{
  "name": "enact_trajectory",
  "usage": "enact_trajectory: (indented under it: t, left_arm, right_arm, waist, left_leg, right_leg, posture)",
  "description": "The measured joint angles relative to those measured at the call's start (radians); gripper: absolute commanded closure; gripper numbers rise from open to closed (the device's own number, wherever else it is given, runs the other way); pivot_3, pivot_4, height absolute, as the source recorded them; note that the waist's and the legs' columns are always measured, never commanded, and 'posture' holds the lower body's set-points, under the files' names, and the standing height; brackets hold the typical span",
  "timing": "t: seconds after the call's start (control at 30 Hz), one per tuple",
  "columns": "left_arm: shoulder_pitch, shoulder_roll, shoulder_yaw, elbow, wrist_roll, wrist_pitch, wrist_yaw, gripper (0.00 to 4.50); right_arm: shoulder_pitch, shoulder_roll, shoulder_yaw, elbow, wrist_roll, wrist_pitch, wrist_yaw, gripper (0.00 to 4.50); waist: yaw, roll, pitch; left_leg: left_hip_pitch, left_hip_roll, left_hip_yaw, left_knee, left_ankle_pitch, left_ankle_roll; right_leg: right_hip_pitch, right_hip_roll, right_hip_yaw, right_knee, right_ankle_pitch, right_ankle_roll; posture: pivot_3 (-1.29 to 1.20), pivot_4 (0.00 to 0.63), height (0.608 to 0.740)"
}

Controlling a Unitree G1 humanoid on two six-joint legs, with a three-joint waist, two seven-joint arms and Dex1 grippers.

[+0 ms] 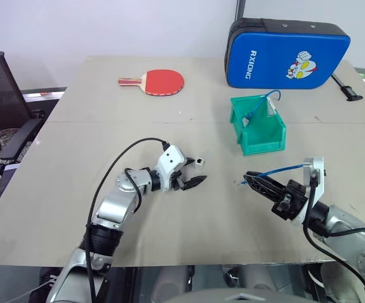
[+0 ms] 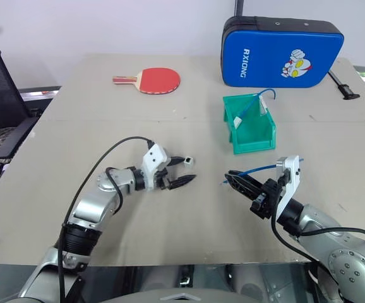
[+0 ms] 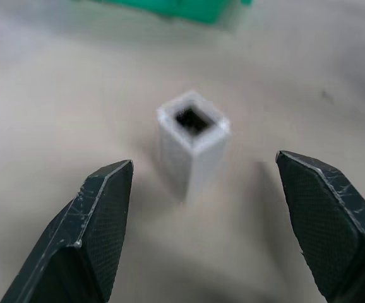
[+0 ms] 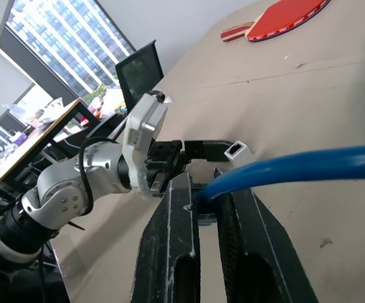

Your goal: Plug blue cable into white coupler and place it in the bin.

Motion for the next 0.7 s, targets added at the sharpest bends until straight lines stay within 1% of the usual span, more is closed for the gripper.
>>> enact_trajectory:
  t: [0.23,0.33,0.53,0.7]
  left_arm:
    - [-0.045,0.006,0.003,0.095,0.007,-0.073,-0.080,0.80]
    - [-0.090,0.004,-0.008,0.158,0.022,-0.108,-0.110,0.80]
    - [-0.169,-0.032,-0.016,0.279,0.053,-0.169,-0.131,0.80]
    - [-0.199,-0.043,-0.024,0.324,0.061,-0.192,-0.160,0.80]
  right_arm:
    - [-0.001,0.000,0.001,-0.001,-0.004,0.003,-0.002,4.50]
    - [-0.001,0.000,0.001,-0.007,-0.005,0.007,-0.004,4.50]
    - [0.009,0.000,0.001,-0.026,-0.004,0.013,-0.018,4.50]
    - [0.014,0.000,0.002,-0.033,-0.005,0.015,-0.025,4.50]
  waist:
    - [0.000,0.000,0.000]
    - [0.001,0.000,0.000]
    - [0.000,0.000,0.000]
    - [-0.001,0.000,0.000]
  left_leg:
    - [-0.001,0.000,0.001,0.000,0.000,0.000]
    - [-0.001,0.000,0.000,0.000,0.000,0.000]
    - [-0.001,0.000,0.001,0.000,0.000,0.000]
    - [-0.001,0.000,0.000,0.000,0.000,0.000]
  right_leg:
    - [0.000,-0.001,0.000,0.000,0.001,0.002]
    - [0.000,0.000,0.000,0.000,0.001,0.002]
    - [0.000,0.000,-0.002,0.000,0.002,0.003]
    - [0.000,0.000,-0.003,0.000,0.002,0.003]
  posture:
    - [0.00,0.150,0.731]
    - [0.00,0.150,0.731]
    - [0.00,0.150,0.731]
    - [0.00,0.150,0.731]
